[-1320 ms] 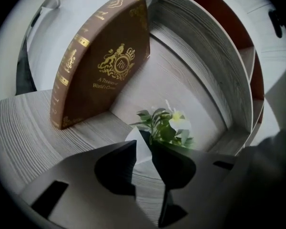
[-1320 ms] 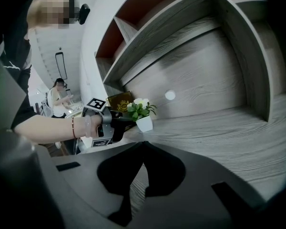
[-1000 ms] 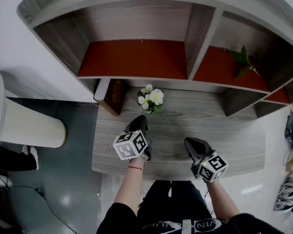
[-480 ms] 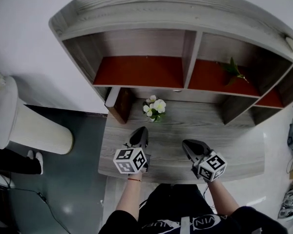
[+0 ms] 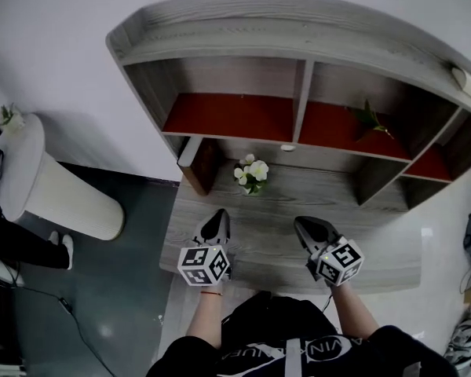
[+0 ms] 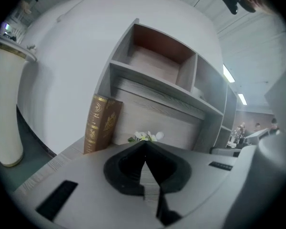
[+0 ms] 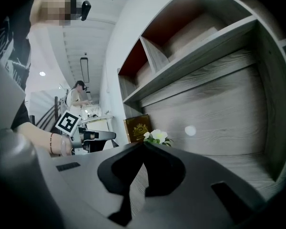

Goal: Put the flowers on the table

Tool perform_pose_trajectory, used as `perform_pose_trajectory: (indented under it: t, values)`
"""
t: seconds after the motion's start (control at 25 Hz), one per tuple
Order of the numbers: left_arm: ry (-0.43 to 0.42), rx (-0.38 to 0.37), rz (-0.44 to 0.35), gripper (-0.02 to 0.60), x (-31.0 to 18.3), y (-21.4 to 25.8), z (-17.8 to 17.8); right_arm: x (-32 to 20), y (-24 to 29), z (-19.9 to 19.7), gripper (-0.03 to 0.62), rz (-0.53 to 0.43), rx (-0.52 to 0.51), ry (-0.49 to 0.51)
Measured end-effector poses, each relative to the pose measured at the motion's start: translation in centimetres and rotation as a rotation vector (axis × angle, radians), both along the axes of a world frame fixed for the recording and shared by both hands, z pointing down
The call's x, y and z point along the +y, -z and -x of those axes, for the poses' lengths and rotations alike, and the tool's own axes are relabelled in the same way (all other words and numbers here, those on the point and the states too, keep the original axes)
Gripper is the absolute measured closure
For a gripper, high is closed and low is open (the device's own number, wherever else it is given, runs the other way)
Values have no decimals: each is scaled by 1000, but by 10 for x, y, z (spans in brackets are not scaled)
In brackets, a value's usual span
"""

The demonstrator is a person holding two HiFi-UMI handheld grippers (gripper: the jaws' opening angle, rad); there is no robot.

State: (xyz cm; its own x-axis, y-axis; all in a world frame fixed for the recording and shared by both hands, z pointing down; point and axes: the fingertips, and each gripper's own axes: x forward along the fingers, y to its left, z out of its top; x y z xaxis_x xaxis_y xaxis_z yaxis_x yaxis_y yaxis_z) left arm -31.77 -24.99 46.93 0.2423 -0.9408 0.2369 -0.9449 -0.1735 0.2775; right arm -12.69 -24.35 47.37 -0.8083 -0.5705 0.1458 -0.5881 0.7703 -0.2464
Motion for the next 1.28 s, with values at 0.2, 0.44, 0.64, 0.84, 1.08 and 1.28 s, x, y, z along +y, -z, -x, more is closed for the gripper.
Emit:
perform_pose_trajectory:
  t: [0.2,0.44,0.64,0.84,1.08,1.28]
  values:
    - [40,-24,-22,578,18,16,0,0,19,-4,583,-27,3,23]
    - [93,-74,-50,578,36,30,5,6,33,-6,583,-49,1,44]
    - [136,-79,-53,578,54,37,12,15,37,-9,583,-51,-6,53]
    - [169,-94,-64,578,72,42,18,23,40,-8,583,-58,-36,66]
    - [214,-106,-70,578,95,44,26,34,39,-8,583,-62,-18,79]
    - [236,-115,-70,578,111,43,29,42,40,-10,583,-67,-24,85]
